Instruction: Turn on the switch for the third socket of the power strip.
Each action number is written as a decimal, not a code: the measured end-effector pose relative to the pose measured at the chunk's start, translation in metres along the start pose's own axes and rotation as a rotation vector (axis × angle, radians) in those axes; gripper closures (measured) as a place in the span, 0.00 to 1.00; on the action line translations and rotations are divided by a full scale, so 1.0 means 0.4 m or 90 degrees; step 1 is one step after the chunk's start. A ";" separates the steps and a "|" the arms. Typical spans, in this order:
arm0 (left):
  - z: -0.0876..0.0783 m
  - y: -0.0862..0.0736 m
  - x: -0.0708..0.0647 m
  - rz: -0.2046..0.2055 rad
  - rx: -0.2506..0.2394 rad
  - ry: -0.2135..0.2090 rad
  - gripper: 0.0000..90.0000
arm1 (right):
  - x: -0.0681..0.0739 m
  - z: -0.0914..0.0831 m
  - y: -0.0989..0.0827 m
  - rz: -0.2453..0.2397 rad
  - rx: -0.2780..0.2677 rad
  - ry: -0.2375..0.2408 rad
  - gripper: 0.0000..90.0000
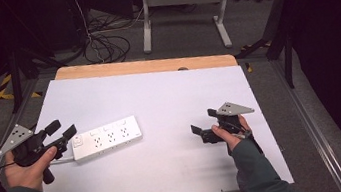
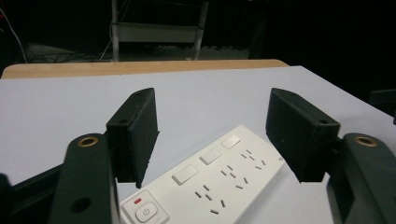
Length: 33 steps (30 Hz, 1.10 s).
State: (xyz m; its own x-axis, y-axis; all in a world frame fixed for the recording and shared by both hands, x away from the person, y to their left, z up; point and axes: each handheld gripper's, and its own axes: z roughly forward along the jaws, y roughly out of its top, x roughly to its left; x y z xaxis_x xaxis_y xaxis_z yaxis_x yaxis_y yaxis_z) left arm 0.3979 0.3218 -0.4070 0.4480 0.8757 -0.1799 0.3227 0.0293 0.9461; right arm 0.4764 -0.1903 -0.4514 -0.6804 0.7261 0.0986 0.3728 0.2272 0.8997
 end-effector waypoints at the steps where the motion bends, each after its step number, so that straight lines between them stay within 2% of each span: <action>1: 0.000 -0.001 -0.002 -0.004 -0.001 -0.009 0.34 | 0.000 0.000 0.000 0.002 -0.001 0.000 0.09; 6: -0.007 -0.006 -0.001 -0.003 0.000 -0.023 0.25 | -0.001 -0.001 0.001 0.002 -0.004 0.000 0.09; 9: -0.012 -0.007 -0.002 -0.002 -0.005 -0.021 0.23 | -0.001 -0.003 0.001 0.003 -0.004 0.000 0.09; 17: -0.017 -0.009 0.002 -0.005 -0.006 -0.003 0.18 | 0.001 -0.002 0.001 0.002 -0.003 0.001 0.09; 20: -0.015 -0.010 0.000 0.002 -0.007 0.006 0.16 | 0.000 -0.002 0.001 0.002 -0.003 0.000 0.09; 23: -0.015 -0.009 -0.003 0.011 -0.010 0.022 0.07 | 0.000 -0.003 0.001 0.002 -0.003 0.001 0.09; 33: -0.010 -0.012 -0.007 0.039 -0.033 0.033 0.08 | 0.000 -0.005 0.000 0.003 -0.001 -0.001 0.09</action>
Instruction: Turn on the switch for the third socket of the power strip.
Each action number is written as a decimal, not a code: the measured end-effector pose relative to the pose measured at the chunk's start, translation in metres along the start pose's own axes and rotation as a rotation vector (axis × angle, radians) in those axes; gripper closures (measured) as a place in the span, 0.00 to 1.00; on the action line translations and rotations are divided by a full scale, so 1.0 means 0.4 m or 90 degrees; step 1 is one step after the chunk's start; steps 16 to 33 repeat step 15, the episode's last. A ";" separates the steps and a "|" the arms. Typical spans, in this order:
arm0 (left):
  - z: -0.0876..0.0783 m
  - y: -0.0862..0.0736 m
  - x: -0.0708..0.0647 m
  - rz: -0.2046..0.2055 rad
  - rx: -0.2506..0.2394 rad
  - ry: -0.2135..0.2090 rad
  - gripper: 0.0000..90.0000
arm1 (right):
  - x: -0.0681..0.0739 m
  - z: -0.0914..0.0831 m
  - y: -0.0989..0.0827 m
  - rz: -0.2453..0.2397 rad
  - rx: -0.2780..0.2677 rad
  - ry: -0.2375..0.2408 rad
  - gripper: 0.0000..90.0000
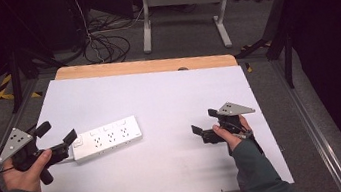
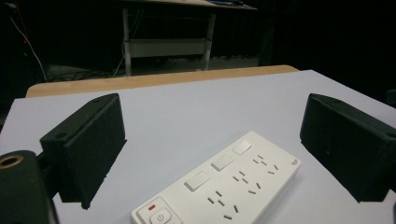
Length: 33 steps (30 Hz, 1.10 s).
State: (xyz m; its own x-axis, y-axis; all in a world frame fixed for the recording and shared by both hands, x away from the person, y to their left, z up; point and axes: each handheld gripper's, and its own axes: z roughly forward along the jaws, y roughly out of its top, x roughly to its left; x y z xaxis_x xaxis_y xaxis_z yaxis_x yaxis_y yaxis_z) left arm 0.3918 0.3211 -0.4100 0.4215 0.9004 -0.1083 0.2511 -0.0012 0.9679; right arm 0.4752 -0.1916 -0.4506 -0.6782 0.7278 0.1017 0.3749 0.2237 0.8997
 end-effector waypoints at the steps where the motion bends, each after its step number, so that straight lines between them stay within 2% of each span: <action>1: 0.001 0.000 0.000 0.002 0.000 0.001 0.08 | 0.000 0.000 0.000 0.000 0.000 0.000 0.09; 33: 0.012 -0.002 0.000 0.001 0.003 -0.008 0.08 | -0.003 -0.008 -0.004 0.002 0.000 -0.004 0.09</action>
